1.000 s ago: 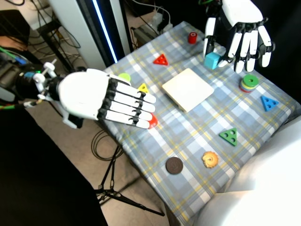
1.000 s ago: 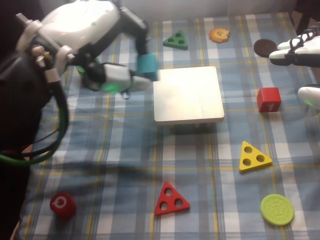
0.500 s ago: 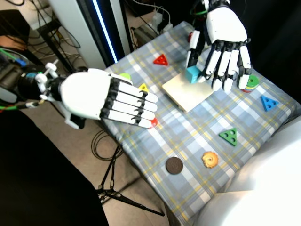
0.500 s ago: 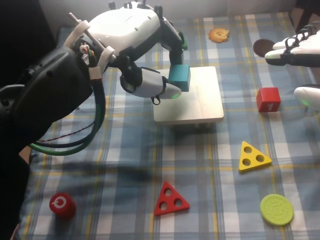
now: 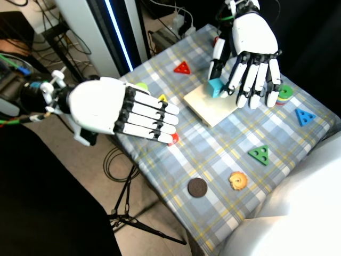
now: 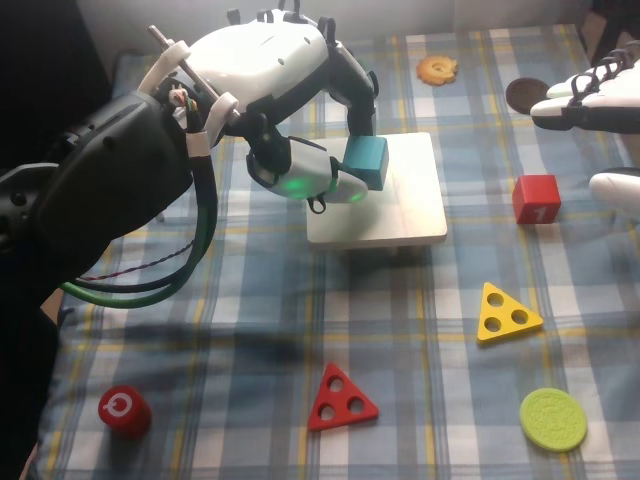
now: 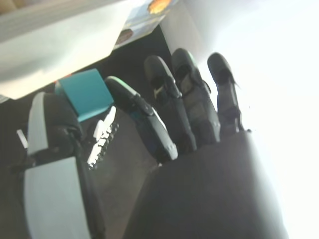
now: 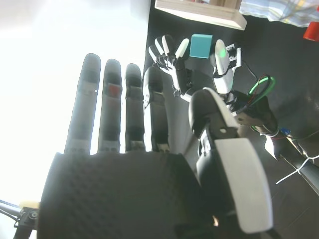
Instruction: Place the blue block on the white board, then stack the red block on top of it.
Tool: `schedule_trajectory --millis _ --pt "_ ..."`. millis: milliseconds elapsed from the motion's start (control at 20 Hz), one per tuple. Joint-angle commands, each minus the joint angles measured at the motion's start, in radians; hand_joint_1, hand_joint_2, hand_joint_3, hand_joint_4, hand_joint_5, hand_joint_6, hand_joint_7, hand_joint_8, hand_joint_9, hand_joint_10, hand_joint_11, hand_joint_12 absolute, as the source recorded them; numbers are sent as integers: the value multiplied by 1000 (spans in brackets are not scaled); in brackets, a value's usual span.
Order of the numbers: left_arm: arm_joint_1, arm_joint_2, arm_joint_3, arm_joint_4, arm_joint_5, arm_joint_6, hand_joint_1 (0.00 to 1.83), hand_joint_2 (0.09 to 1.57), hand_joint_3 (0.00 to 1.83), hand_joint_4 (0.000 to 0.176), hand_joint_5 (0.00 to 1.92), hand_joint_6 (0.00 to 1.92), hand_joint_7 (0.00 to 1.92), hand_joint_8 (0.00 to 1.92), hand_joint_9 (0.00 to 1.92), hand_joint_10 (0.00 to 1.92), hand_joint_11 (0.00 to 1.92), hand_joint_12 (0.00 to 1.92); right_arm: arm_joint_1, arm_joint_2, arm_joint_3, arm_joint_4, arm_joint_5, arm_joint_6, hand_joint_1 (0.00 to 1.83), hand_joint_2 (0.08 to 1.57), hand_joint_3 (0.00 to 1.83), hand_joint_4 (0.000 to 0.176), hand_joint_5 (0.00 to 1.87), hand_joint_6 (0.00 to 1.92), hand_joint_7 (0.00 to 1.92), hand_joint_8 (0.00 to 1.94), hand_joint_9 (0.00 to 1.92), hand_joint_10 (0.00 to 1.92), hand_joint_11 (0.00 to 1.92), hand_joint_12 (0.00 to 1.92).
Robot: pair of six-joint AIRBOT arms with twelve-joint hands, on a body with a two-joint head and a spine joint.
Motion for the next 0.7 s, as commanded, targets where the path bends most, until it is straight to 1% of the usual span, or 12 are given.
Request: schedule_trajectory --millis 0,200,250,300,350,450,500,650 --pt "-15 -2 5 24 -97 -2 1048 1062 0 176 1078 805 723 0 545 0 34 519 12 -1 5 25 118 5 357 1415 0 0 462 3 465 1 432 1 386 109" --pt "-13 -3 3 24 -94 -2 1043 1061 0 176 1075 809 690 0 536 0 45 529 12 -1 5 25 118 5 332 1407 0 0 464 2 467 1 439 2 401 110" --pt "-13 -3 3 24 -95 -2 961 977 0 129 970 307 682 3 532 4 42 536 12 -1 5 25 118 5 329 1406 0 0 466 3 469 1 440 2 403 110" --pt "-12 -3 2 24 -95 -2 961 977 0 129 970 307 682 3 532 4 42 536 12 -1 5 25 118 5 329 1406 0 0 466 3 469 1 440 2 403 110" --pt "-11 -3 1 24 -95 -2 913 949 0 131 978 28 660 1 521 0 28 548 12 -1 5 25 118 5 321 1400 0 0 470 3 470 2 447 5 411 113" --pt "-7 -1 -4 24 -94 -2 900 930 0 131 963 4 654 0 526 2 37 553 12 -1 5 25 118 5 312 1397 0 0 471 3 470 1 447 4 415 114" --pt "-4 0 -7 24 -95 -2 893 925 0 128 943 0 643 0 520 0 32 549 12 -1 5 25 118 5 312 1397 0 0 471 3 471 2 449 4 418 116" --pt "-1 0 -11 26 -98 -2 865 934 0 133 899 0 616 0 500 0 17 539 12 -1 5 25 118 5 329 1392 0 0 470 1 473 2 449 3 416 117"
